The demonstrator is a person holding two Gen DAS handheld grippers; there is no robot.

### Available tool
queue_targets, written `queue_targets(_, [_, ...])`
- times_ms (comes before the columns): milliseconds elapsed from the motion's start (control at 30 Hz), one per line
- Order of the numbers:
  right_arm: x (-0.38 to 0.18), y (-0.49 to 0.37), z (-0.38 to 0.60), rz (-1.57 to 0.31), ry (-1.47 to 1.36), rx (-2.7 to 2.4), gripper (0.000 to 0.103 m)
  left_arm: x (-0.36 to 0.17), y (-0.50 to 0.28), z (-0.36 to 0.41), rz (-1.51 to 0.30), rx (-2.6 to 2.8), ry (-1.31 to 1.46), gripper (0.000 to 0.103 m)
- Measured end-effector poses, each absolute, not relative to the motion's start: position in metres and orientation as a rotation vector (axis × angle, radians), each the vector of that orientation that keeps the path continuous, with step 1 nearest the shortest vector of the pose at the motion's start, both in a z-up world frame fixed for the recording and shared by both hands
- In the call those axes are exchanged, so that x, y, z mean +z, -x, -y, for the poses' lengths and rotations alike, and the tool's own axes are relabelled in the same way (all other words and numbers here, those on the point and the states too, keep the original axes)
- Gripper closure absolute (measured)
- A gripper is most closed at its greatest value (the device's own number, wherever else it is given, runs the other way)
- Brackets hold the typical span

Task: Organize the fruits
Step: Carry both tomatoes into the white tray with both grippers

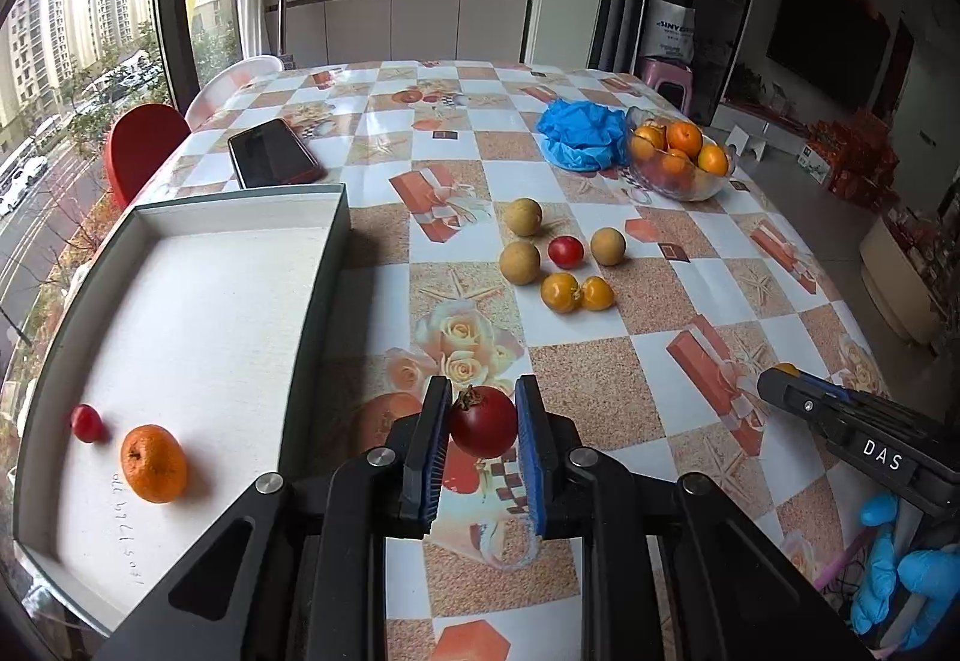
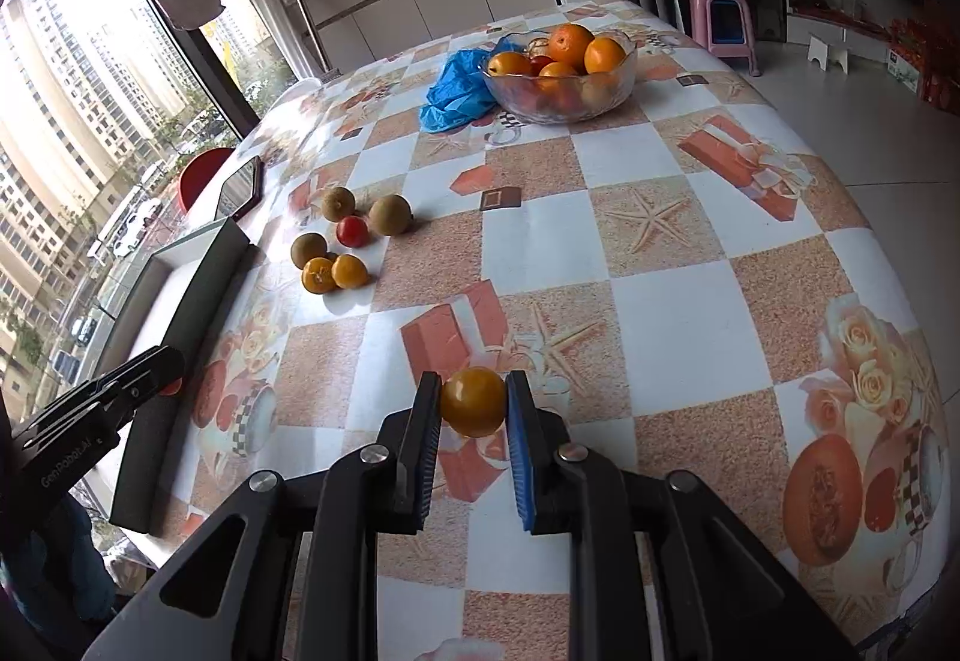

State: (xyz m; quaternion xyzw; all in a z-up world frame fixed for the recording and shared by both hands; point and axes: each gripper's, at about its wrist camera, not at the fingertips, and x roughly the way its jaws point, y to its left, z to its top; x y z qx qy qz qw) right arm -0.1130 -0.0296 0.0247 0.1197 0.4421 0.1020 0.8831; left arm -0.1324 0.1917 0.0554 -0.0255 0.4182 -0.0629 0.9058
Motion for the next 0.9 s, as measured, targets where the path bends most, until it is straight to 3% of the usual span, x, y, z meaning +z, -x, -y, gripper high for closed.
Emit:
queue_targets(400, [0.047,0.110,-0.048,-0.916,-0.180,0.334,0.080,0.072,0.152,-0.255,-0.786,-0.051,0.092,0.080])
queue_targets(900, [0.057,0.086,-0.193,-0.937,-0.071,0.549,0.080,0.057,0.147,-0.344,-0.764,0.098,0.156,0.080])
